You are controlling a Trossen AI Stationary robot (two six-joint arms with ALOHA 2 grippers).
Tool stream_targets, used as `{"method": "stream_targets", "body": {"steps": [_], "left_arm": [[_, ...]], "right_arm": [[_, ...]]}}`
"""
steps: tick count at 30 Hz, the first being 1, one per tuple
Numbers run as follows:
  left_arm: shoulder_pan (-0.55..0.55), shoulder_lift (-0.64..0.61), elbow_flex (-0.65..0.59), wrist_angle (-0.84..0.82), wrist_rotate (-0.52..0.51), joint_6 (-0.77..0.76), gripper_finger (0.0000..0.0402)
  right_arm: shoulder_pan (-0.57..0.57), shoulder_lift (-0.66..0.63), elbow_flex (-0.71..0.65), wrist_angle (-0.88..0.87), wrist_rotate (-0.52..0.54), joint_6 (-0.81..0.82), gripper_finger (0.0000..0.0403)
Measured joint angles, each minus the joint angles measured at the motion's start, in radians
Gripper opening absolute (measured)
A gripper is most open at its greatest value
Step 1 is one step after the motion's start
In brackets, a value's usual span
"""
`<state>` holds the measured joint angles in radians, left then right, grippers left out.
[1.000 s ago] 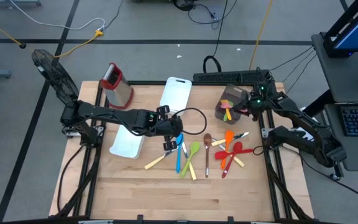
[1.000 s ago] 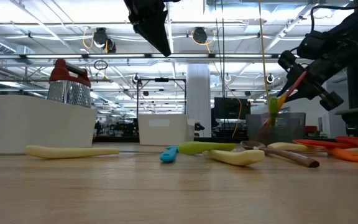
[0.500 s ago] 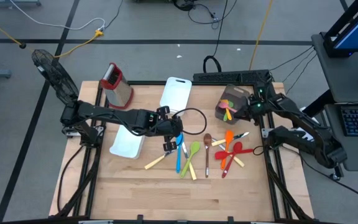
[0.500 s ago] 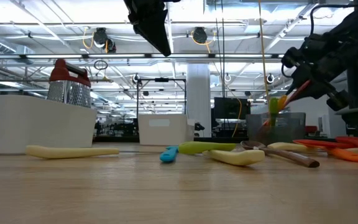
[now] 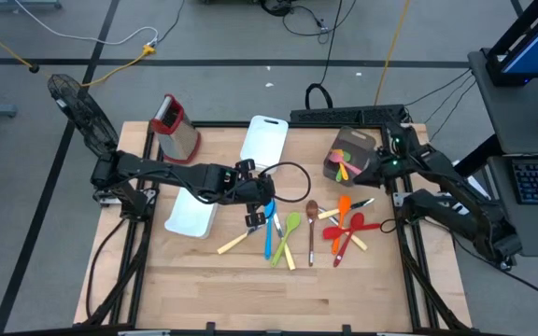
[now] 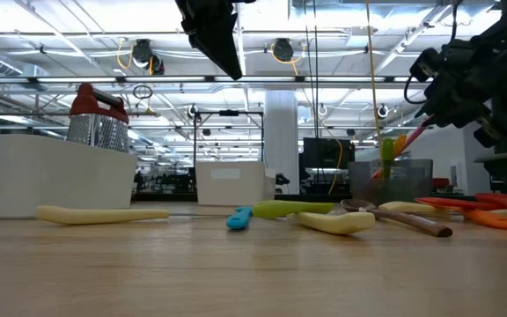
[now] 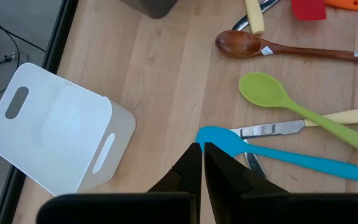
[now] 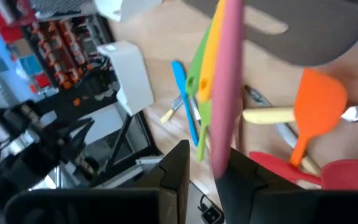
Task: Pick & Place Kitchen Items
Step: Put the pink spatula into the black bin, then put the blue spatula into the black bin
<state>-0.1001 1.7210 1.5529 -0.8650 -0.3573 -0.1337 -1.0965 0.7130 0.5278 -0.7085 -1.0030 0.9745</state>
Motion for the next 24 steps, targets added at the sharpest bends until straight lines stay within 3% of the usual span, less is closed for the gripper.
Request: {"method": "stream_targets", "body": {"steps": [4, 13, 24], "left_arm": [[0.000, 0.000, 0.000, -0.005, 0.000, 0.000, 0.0021], [-0.001, 0.000, 0.000, -0.007, 0.001, -0.008, 0.0021], [-0.002, 0.000, 0.000, -0.007, 0.148, 0.000, 0.0021]], "right_arm": [[0.018, -0.055, 0.000, -0.014, -0.048, -0.017, 0.0059], [0.111, -0.205, 0.000, -0.042, -0.045, -0.123, 0.0059], [0.217, -0.303, 0.000, -0.113, -0.046, -0.286, 0.0059]]}}
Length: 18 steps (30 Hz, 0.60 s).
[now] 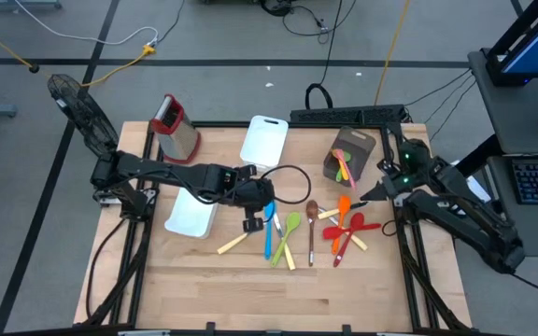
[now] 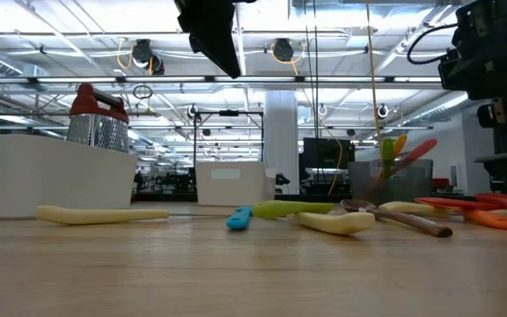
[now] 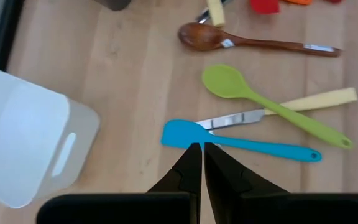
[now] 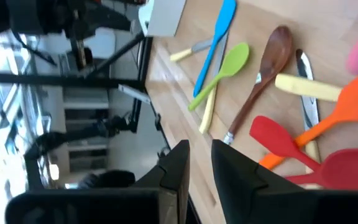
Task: Pick & Place Kitchen Items
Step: Put the blue spatula into the black bin
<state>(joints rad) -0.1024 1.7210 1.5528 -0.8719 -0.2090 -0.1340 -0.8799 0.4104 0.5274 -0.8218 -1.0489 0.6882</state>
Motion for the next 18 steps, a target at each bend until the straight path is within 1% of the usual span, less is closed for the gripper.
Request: {"method": "stream_targets", "body": {"steps": [5, 10, 14, 18], "left_arm": [[-0.003, 0.000, 0.000, -0.001, 0.076, -0.004, 0.0021], [-0.025, 0.000, 0.000, -0.010, 0.166, -0.037, 0.0021], [-0.061, 0.000, 0.000, -0.059, 0.217, -0.088, 0.0021], [-0.115, 0.000, 0.000, -0.100, 0.212, -0.144, 0.0021]], "right_arm": [[0.051, -0.003, 0.000, -0.003, 0.002, -0.059, 0.0059], [0.083, -0.003, -0.059, 0.041, 0.067, -0.072, 0.0059], [0.110, -0.004, -0.161, 0.218, 0.054, -0.050, 0.0059], [0.158, -0.006, -0.258, 0.466, 0.053, 0.009, 0.0059]]}}
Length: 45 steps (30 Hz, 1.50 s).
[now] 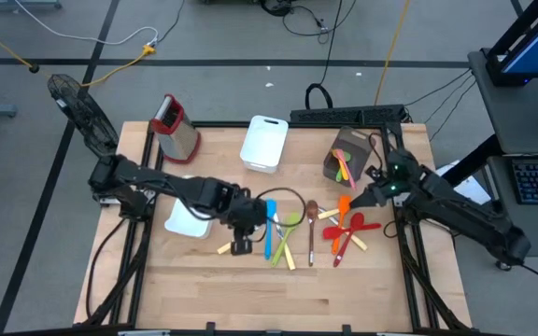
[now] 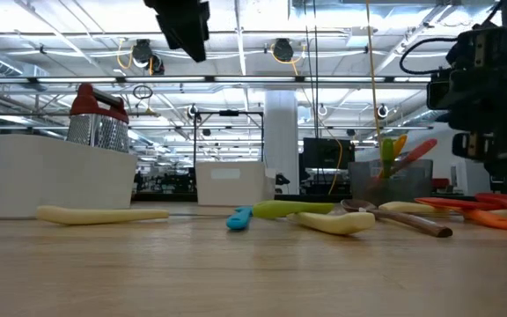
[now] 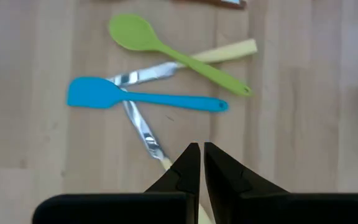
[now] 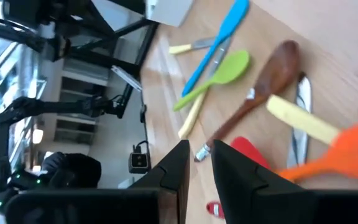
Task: Pick & Place Kitchen Items
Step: Put the blue spatula into the black bin
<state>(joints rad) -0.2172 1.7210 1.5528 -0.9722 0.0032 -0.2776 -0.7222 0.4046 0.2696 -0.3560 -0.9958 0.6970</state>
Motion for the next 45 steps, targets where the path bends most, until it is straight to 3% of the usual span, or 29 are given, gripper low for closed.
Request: {"method": "stream_targets", "body": {"steps": [7, 14, 20, 26, 36, 45], "left_arm": [[-0.095, 0.000, 0.000, 0.007, -0.099, -0.014, 0.0021], [-0.115, 0.000, 0.000, 0.059, -0.122, 0.009, 0.0021], [-0.091, -0.002, -0.070, 0.146, -0.124, 0.018, 0.0021], [-0.065, -0.002, -0.208, 0.309, -0.069, 0.012, 0.0021], [-0.025, -0.019, -0.353, 0.490, -0.054, 0.013, 0.0021], [-0.017, -0.091, -0.414, 0.586, -0.056, 0.052, 0.0021]], "right_arm": [[0.143, -0.001, -0.103, 0.371, 0.015, 0.127, 0.0059], [0.375, -0.001, -0.107, 0.577, 0.188, 0.129, 0.0059], [0.593, 0.004, -0.107, 0.619, 0.389, 0.081, 0.0059], [0.777, 0.055, -0.105, 0.620, 0.599, 0.014, 0.0059], [0.952, 0.233, 0.000, 0.592, 0.816, -0.153, 0.0059], [0.938, 0.385, 0.317, 0.096, 0.974, -0.362, 0.0059]]}}
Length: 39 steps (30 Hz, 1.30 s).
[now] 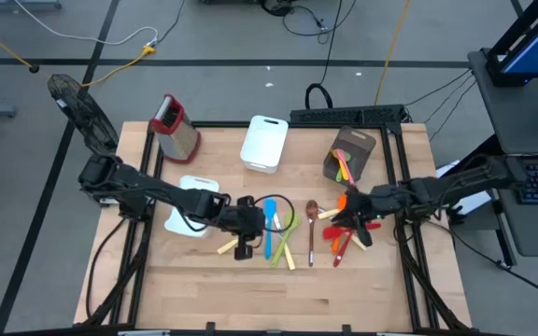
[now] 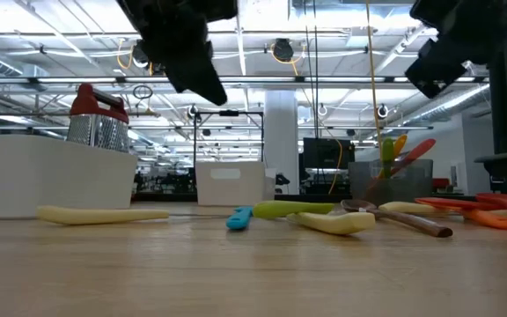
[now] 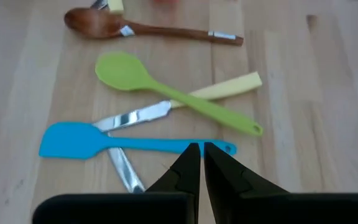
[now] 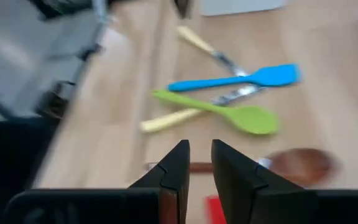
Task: Pick & Place Kitchen Items
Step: Put the blue spatula into the black bin
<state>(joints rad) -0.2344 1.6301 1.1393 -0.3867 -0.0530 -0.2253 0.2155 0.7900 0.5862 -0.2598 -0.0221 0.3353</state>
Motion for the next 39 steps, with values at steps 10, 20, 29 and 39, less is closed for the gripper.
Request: {"method": "stream_targets", "body": {"steps": [10, 20, 29, 39], "left_arm": [[0.000, -0.161, -0.233, 0.259, -0.053, -0.080, 0.0021], [-0.003, -0.172, -0.267, 0.383, -0.027, -0.120, 0.0021], [0.000, -0.171, -0.267, 0.503, -0.024, -0.175, 0.0021], [0.013, -0.171, -0.267, 0.598, -0.031, -0.180, 0.0021]], "right_arm": [[-0.012, -0.018, 0.174, -0.349, 0.215, -0.062, 0.0059], [-0.012, -0.041, 0.175, -0.396, 0.234, 0.004, 0.0059], [-0.012, -0.040, 0.175, -0.396, 0.231, 0.023, 0.0059], [-0.012, -0.040, 0.175, -0.396, 0.231, 0.023, 0.0059]]}}
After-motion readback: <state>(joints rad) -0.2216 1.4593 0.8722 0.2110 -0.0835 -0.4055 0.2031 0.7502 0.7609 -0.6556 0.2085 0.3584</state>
